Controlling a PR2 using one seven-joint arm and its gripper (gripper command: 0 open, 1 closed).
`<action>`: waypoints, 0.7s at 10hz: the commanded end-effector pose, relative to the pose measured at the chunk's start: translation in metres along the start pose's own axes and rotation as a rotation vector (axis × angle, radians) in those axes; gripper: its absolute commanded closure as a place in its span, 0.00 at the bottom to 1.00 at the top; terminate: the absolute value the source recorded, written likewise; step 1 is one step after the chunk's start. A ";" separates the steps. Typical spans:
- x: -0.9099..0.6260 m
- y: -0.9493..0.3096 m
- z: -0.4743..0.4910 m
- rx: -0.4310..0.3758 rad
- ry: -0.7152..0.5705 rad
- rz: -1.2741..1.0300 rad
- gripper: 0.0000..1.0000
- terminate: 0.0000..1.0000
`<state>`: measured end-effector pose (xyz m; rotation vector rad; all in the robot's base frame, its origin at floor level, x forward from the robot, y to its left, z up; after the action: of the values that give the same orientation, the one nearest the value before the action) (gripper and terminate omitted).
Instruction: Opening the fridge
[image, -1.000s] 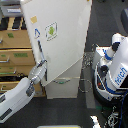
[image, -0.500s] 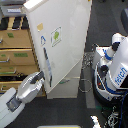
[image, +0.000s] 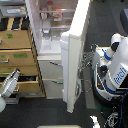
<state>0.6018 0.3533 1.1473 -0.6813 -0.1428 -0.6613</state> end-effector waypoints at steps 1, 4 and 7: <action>-0.051 -0.246 0.057 0.297 0.107 -0.279 0.00 0.00; -0.075 -0.167 0.065 0.377 0.053 -0.113 0.00 0.00; -0.101 -0.076 0.063 0.436 0.024 0.087 0.00 0.00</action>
<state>0.4321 0.2912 1.2926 -0.3905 -0.2202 -0.8874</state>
